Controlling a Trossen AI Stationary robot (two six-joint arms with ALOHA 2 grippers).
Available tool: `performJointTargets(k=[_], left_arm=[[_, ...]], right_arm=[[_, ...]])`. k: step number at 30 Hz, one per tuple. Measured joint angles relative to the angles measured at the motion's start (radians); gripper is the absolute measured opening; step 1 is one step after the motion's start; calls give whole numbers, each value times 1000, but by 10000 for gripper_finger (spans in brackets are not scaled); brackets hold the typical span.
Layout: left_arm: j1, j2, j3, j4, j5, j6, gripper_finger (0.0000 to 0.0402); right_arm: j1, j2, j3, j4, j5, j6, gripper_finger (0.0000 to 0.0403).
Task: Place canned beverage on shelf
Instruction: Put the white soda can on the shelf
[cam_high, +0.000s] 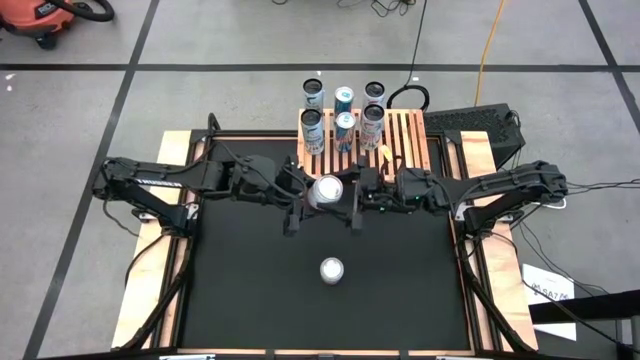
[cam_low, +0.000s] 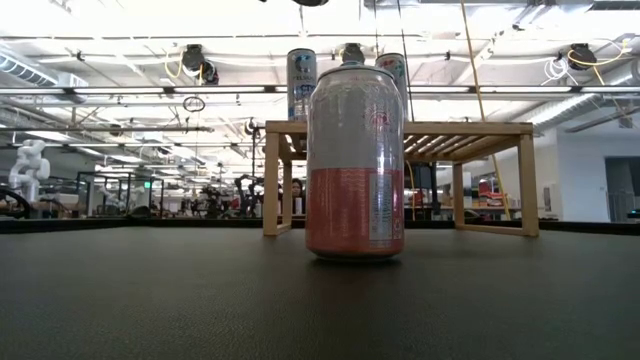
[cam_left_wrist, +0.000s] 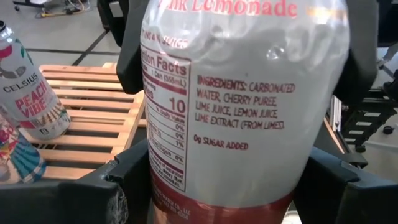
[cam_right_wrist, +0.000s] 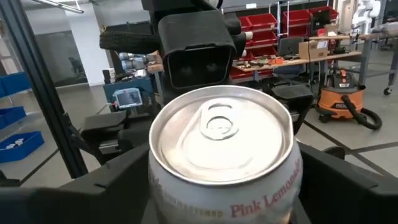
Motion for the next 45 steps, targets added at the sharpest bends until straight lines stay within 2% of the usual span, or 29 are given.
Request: performJointTargets(k=[4,10,18,21,24,27,34,40,45], left_arm=[[2,1,0,-5,0,-8,280],[9,0,0,5,-31,-18,292],[22,-35,5,-12,-159,-32,360],[28,-36,-1,-62,-180,-30,373],[43,-43,1,-50,-204,-30,376],[60,-43,1,-50,-214,-51,374],[114,-41,0,-41,-214,-78,374],[156,-41,0,-33,-211,-79,374],[178,-41,0,-14,-209,-90,374]], right_arm=[[-12,0,0,-10,-3,12,276],[-30,-21,0,-48,-26,13,275],[-79,-186,0,-337,34,24,275],[-106,-274,-2,-509,90,15,275],[-144,-340,-3,-605,134,0,275],[-201,-404,-35,-663,167,-16,275],[-385,-517,-248,-586,156,-25,275],[-583,-533,-341,-478,30,-58,275],[-795,-460,-344,-416,-163,-112,275]])
